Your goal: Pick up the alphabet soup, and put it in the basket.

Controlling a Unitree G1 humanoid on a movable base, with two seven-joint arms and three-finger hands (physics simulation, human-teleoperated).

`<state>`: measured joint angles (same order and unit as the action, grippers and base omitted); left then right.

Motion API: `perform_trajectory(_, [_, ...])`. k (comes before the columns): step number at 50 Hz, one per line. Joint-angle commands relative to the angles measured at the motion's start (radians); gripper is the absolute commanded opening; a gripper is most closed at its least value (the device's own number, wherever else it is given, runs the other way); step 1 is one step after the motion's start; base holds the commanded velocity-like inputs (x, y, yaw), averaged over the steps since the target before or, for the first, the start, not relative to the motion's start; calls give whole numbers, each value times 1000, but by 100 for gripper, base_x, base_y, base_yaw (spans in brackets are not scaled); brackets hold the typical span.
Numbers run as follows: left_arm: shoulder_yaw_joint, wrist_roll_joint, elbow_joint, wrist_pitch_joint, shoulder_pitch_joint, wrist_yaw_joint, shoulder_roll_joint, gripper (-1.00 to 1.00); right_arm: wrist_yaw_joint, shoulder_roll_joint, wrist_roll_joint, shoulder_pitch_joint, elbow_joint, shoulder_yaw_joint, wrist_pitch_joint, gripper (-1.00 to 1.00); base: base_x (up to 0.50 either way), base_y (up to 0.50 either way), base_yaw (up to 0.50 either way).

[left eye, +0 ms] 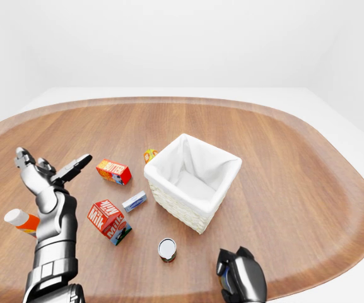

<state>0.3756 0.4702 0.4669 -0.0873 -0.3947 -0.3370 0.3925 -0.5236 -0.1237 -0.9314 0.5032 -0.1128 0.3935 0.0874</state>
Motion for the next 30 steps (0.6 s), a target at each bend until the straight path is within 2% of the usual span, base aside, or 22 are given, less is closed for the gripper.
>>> perform_trajectory(1, [0,-2,5,0,-2,0,-1,100,0,-89,47,140,284,82,0,-100,0,0,0])
perform_trajectory(11, [-2,-1,2,0,-1,-1,1,100,0,-162,-18,134,500,178,0,-100,0,0,0])
perform_trajectory(20, [0,-2,14,0,-4,5,-1,100,0,-202,-46,122,591,230,0,-100,0,0,0])
perform_trajectory(30, [-1,-1,2,0,-2,0,0,100,0,-235,-50,129,653,240,0,-100,0,0,0])
